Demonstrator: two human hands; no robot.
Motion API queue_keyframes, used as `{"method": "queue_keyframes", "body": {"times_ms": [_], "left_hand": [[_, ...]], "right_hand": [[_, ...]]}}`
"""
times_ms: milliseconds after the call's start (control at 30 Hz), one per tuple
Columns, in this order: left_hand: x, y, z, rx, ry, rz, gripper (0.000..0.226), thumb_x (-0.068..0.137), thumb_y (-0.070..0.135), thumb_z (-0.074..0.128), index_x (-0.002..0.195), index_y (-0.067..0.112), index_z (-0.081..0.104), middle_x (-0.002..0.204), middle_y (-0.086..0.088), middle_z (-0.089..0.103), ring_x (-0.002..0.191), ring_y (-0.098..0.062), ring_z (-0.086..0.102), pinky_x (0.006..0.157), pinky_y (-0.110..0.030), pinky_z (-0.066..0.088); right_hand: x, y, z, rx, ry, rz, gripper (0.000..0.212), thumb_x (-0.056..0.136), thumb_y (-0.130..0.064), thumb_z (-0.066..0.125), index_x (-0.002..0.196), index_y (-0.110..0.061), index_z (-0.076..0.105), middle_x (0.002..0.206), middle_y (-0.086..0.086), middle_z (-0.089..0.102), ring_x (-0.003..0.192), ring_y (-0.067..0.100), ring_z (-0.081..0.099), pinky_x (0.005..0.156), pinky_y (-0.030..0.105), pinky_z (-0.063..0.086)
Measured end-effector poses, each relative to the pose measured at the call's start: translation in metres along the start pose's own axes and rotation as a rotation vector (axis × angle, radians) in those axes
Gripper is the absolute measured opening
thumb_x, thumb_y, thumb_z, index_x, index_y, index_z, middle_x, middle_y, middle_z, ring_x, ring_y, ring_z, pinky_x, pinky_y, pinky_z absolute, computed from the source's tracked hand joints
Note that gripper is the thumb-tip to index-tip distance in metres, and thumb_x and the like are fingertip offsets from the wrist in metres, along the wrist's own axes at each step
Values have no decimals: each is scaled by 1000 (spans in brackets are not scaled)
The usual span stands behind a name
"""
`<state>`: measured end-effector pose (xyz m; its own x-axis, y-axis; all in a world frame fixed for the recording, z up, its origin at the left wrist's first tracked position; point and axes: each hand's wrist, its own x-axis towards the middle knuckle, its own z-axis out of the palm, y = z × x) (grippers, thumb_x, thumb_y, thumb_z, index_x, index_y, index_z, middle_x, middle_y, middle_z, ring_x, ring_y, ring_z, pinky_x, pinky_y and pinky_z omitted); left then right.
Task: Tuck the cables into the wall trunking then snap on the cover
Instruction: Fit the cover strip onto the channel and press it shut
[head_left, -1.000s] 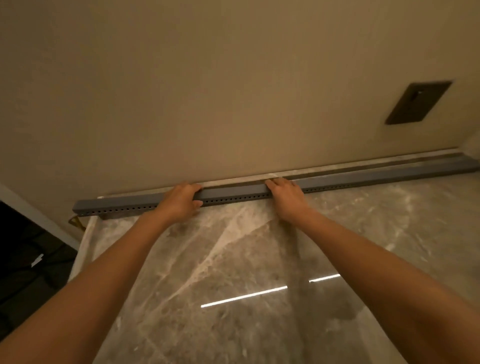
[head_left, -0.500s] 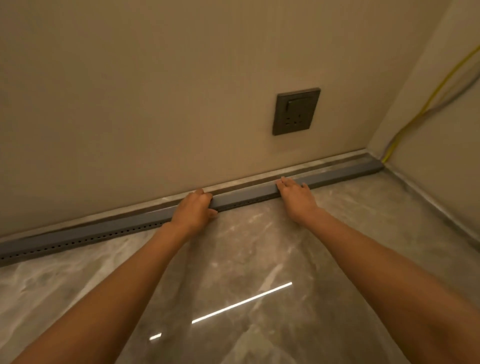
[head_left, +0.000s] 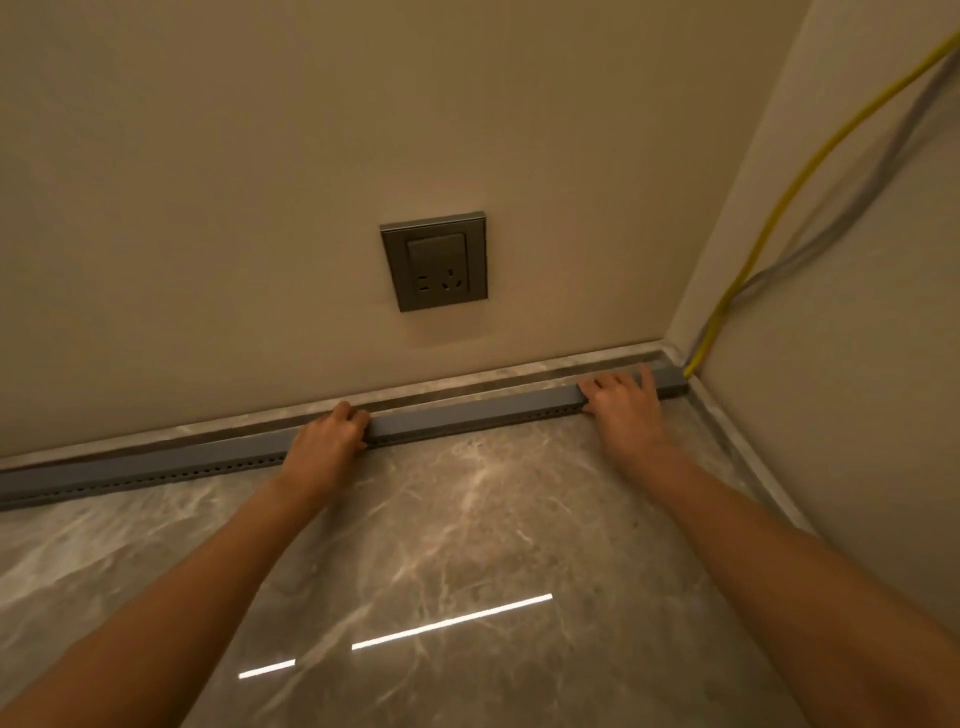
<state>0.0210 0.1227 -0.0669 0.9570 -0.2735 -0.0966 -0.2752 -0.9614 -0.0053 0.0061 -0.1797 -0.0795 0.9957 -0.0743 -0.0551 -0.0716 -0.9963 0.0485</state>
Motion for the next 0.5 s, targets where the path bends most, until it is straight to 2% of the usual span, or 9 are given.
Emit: {"method": "queue_keyframes", "body": {"times_ms": [167, 367, 433, 500], "left_hand": [[6, 4, 3, -32, 12, -45, 30, 92, 8, 51, 119, -3, 54, 117, -25, 54, 102, -43, 59, 84, -47, 48], [12, 4, 11, -94, 92, -105, 23, 87, -1, 53, 110, -5, 57, 110, -27, 58, 95, -44, 60, 77, -48, 48], [13, 3, 12, -91, 118, -107, 20, 85, -3, 55, 104, -7, 60, 103, -28, 60, 90, -45, 61, 73, -48, 50], [11, 4, 12, -47, 133, -74, 17, 77, -6, 65, 94, -8, 64, 89, -29, 64, 77, -45, 64, 61, -47, 53]], "right_hand": [[15, 1, -4, -55, 38, -44, 41, 96, -7, 41, 137, -6, 41, 136, 15, 53, 127, 32, 46, 120, 45, 14], [28, 7, -8, -151, 13, -112, 33, 96, -5, 39, 128, -2, 50, 128, 16, 57, 121, 32, 50, 121, 40, 14], [33, 4, -10, -147, 29, -105, 32, 94, -2, 40, 123, -1, 55, 125, 18, 58, 119, 32, 53, 120, 40, 18], [35, 0, -12, -142, 17, -91, 30, 94, -1, 41, 119, -1, 57, 123, 18, 59, 117, 33, 54, 115, 39, 27]]}}
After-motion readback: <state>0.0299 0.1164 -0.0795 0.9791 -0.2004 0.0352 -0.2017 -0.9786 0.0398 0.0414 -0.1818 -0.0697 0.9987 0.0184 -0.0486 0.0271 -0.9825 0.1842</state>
